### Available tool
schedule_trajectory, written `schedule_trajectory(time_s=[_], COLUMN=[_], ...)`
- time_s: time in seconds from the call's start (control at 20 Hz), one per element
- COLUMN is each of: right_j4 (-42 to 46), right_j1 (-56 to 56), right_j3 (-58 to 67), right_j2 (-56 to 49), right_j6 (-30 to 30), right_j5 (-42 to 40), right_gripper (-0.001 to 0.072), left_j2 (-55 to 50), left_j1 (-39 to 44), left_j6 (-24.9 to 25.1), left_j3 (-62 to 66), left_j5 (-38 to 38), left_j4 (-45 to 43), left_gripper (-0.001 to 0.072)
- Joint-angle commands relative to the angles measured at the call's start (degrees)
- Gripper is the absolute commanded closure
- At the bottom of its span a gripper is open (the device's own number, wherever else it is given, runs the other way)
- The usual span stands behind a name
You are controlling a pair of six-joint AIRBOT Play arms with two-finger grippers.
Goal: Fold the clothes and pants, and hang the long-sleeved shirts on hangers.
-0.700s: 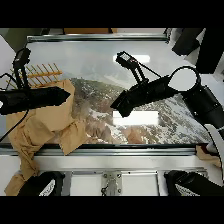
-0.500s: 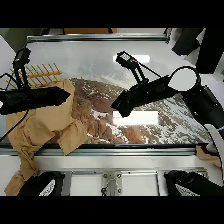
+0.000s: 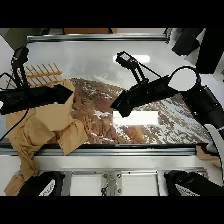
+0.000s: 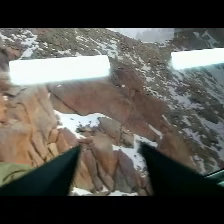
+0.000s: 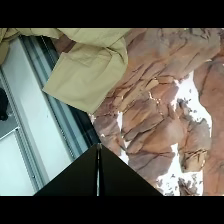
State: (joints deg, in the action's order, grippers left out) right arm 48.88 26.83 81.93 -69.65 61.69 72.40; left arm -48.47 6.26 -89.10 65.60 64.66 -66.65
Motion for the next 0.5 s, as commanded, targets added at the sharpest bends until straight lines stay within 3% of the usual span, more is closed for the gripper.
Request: schedule_trajectory(time_s=[0.0,0.05,0.15,0.3,0.45], right_j4=[0.0,0.0,0.0,0.0,0.0], right_j1=[0.0,0.0,0.0,0.0,0.0], right_j3=[0.0,0.0,0.0,0.0,0.0], right_j2=[0.0,0.0,-0.1,-0.2,-0.2], right_j6=[0.0,0.0,0.0,0.0,0.0], right_j5=[0.0,0.0,0.0,0.0,0.0], right_gripper=[0.0703,0.0702,0.0703,0.0703,0.0703], left_j2=[-1.2,-2.6,-5.0,-8.3,-10.8], left_j1=[-0.1,-0.1,-0.1,-1.8,-4.9], left_j6=[-7.7,-12.6,-17.0,-21.5,-22.8], left_j3=[0.0,-0.2,-3.9,-12.9,-20.3], left_j5=[5.4,9.5,12.8,8.9,0.8], left_j4=[-19.8,-28.4,-38.9,-37.5,-32.6], left_gripper=[0.0034,0.0033,0.0034,0.0034,0.0033])
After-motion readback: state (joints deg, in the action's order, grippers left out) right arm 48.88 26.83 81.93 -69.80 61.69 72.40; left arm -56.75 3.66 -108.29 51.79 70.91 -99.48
